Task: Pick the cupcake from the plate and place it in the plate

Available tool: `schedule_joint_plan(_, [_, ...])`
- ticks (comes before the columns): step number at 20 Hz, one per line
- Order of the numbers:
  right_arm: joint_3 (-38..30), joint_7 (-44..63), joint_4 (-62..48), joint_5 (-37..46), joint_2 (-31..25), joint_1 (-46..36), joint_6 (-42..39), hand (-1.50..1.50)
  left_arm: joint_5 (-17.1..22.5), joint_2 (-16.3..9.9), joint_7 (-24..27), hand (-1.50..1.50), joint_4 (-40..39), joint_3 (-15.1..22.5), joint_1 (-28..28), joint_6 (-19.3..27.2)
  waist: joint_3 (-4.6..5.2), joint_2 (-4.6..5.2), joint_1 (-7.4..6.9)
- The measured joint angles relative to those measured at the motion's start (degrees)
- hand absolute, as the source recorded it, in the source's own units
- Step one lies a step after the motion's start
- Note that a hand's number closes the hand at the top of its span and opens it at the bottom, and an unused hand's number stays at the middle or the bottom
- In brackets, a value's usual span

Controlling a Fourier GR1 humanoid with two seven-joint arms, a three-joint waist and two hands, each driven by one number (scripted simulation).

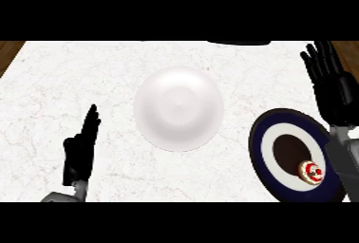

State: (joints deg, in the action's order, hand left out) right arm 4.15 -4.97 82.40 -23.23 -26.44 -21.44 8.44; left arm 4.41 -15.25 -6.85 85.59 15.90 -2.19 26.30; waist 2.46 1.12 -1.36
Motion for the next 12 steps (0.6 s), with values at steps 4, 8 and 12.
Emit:
schedule_joint_plan(4, [3.4,4.1,1.9,0.1,1.4,1.8,-1.0,1.50,2.7,-1.9,4.3,0.00,-1.0,-2.5,0.8,-4.5,-1.49,-0.77,0.83])
schedule_joint_plan(8, [7.3,5.8,2.4,7.8,-3.4,3.4,-0.5,-1.50,4.1,-4.4,7.7,0.00,-1.2,-3.9,0.9,-8.8,-1.50,-1.35,1.64])
schedule_joint_plan(12, [8.3,-1.3,5.0,14.1,1.3,12.0,9.5,-1.50,6.4,-5.8,10.6,0.00,-3.0,-5.4,1.1,-13.4,-2.08,-1.35,2.56])
